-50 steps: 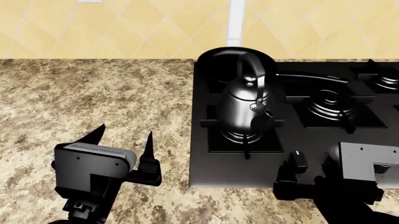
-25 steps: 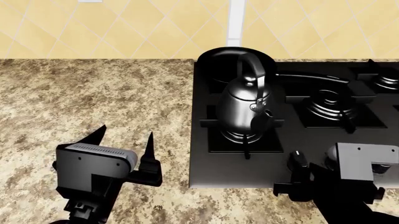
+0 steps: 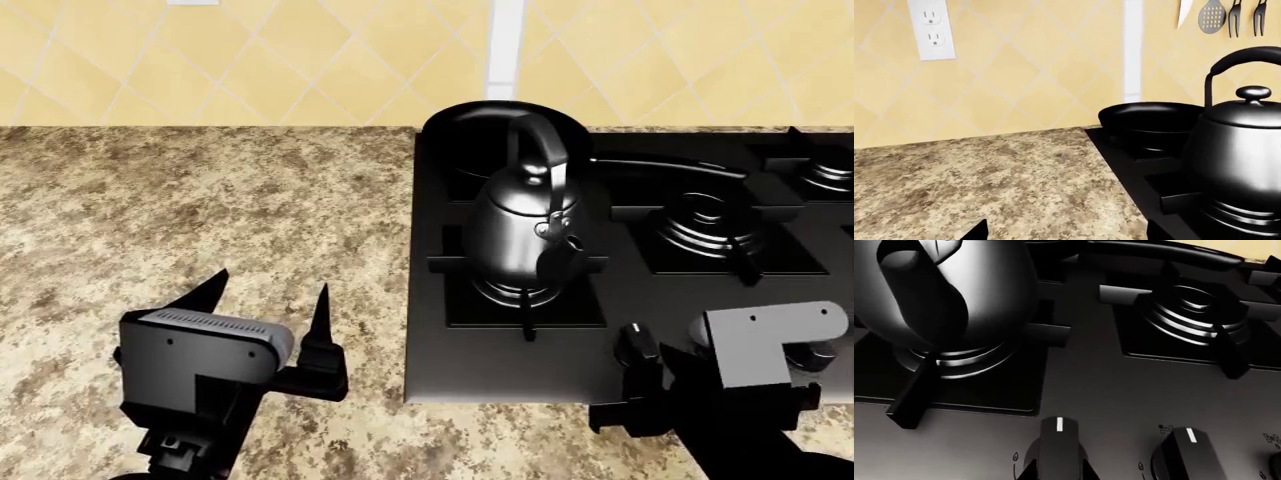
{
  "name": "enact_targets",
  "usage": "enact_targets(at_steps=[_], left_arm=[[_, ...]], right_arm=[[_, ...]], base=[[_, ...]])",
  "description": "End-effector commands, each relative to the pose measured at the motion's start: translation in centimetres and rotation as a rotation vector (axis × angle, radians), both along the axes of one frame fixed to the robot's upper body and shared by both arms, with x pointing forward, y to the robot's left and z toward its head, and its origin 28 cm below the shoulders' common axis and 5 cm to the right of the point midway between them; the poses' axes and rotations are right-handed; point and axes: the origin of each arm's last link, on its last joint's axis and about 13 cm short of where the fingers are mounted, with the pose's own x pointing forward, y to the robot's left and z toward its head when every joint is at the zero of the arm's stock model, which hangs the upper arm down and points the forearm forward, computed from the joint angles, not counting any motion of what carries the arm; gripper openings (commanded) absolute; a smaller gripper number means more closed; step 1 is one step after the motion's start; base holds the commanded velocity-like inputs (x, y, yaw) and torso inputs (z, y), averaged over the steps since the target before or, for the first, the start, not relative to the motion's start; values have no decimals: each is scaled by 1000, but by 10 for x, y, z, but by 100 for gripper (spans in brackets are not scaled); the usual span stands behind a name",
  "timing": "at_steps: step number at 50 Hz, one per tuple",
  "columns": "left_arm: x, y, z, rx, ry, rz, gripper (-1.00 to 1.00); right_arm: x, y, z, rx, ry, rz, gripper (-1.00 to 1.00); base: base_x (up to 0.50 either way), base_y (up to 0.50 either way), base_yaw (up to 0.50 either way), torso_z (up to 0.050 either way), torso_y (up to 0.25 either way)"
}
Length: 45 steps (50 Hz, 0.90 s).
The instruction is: Pick the kettle from the counter and place it on a stove burner. Then turn the burner on.
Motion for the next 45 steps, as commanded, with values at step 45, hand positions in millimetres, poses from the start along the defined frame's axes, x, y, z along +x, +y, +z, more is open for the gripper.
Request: enact_targets(at_steps=[45], left_arm=[[1,-2,-1,-1,6,2,100]], right_arm=[[11,-16,-36,145,145,275,-100]], base=[[3,1,4,0,0]])
